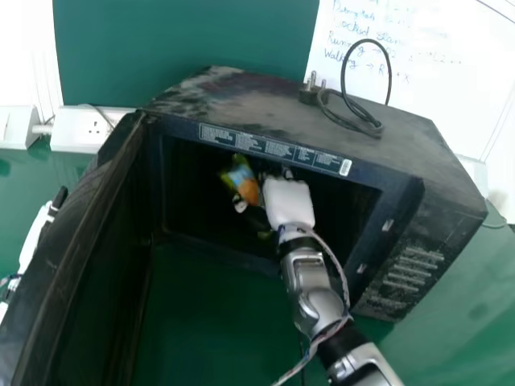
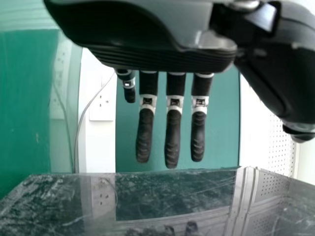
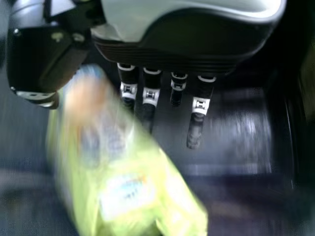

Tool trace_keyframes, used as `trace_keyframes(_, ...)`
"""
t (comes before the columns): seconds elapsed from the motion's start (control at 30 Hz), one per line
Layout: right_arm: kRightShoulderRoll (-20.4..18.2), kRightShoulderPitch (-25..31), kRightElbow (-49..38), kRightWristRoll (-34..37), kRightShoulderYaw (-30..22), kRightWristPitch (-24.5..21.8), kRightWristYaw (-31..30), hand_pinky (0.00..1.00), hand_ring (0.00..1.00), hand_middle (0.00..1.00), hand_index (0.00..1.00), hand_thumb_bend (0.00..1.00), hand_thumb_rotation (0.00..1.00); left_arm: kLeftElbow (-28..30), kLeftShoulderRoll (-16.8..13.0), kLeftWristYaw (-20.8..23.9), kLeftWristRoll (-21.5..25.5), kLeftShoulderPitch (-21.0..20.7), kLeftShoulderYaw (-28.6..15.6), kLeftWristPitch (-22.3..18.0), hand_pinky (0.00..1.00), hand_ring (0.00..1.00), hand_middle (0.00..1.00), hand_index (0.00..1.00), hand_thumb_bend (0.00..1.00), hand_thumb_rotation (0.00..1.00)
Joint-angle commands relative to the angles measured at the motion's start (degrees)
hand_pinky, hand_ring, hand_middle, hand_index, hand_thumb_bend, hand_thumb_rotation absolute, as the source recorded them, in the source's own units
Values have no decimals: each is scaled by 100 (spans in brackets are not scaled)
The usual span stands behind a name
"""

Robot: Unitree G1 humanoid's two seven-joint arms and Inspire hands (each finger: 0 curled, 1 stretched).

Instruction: Put biscuit inside oven

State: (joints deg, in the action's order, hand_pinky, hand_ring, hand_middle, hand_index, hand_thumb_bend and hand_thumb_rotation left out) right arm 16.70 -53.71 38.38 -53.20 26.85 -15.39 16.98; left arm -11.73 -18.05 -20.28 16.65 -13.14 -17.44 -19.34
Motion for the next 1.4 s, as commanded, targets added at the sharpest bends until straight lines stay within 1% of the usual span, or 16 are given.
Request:
trace_keyframes(0.0,60,290,-338,47,-45,-196,-246,65,72,76,82,78,49,-63,-12,-36,70,-7,-59,-105,30,38,43,48,51,7)
trace_keyframes(0.17,54,612,-1076,-12,-84,-663,-640,73,81,86,83,80,60,-29,-8,-48,74,-4,-52,-124,30,38,43,48,51,7)
trace_keyframes(0.23,61,749,-1398,-48,-86,-830,-802,76,84,88,84,81,65,-8,1,-44,103,-1,-53,-86,30,38,43,48,51,7)
trace_keyframes(0.33,71,977,-1876,-91,-104,-1022,-961,81,86,90,85,82,69,-22,-5,-38,85,-8,-47,-106,30,38,43,48,51,7)
trace_keyframes(0.53,111,1535,-2934,-255,-129,-1386,-1369,84,88,91,88,85,75,-62,-13,-54,68,-28,-37,-141,30,38,43,48,51,7)
trace_keyframes(0.73,156,2199,-4100,-565,-143,-1718,-1997,85,89,92,90,85,79,-21,-5,-17,68,-21,-38,-106,30,38,43,48,51,7)
trace_keyframes(0.87,178,2611,-4841,-881,-171,-1840,-2337,82,88,91,90,83,74,-81,-9,-65,95,-42,-50,-166,30,37,42,48,51,7)
trace_keyframes(0.93,201,2768,-5209,-1053,-196,-1872,-2582,82,88,91,90,81,73,-102,-15,-56,77,-48,-54,-169,30,37,42,48,51,7)
trace_keyframes(1.07,312,2998,-5954,-1413,-283,-1874,-3346,84,88,90,91,78,75,-160,-25,-40,47,-73,-55,-188,30,38,42,48,51,7)
trace_keyframes(1.17,403,3095,-6549,-1561,-450,-1845,-4130,84,87,89,91,78,70,-224,-18,-77,88,-103,-60,-213,30,38,42,48,51,7)
trace_keyframes(1.27,571,3032,-7171,-1724,-681,-1829,-5317,83,87,89,90,80,66,-253,-14,-54,70,-111,-61,-217,30,38,42,48,52,7)
trace_keyframes(1.37,924,2813,-7893,-1763,-1023,-1736,-6835,80,84,86,88,83,65,-285,-17,-40,48,-120,-63,-235,30,38,42,48,52,7)
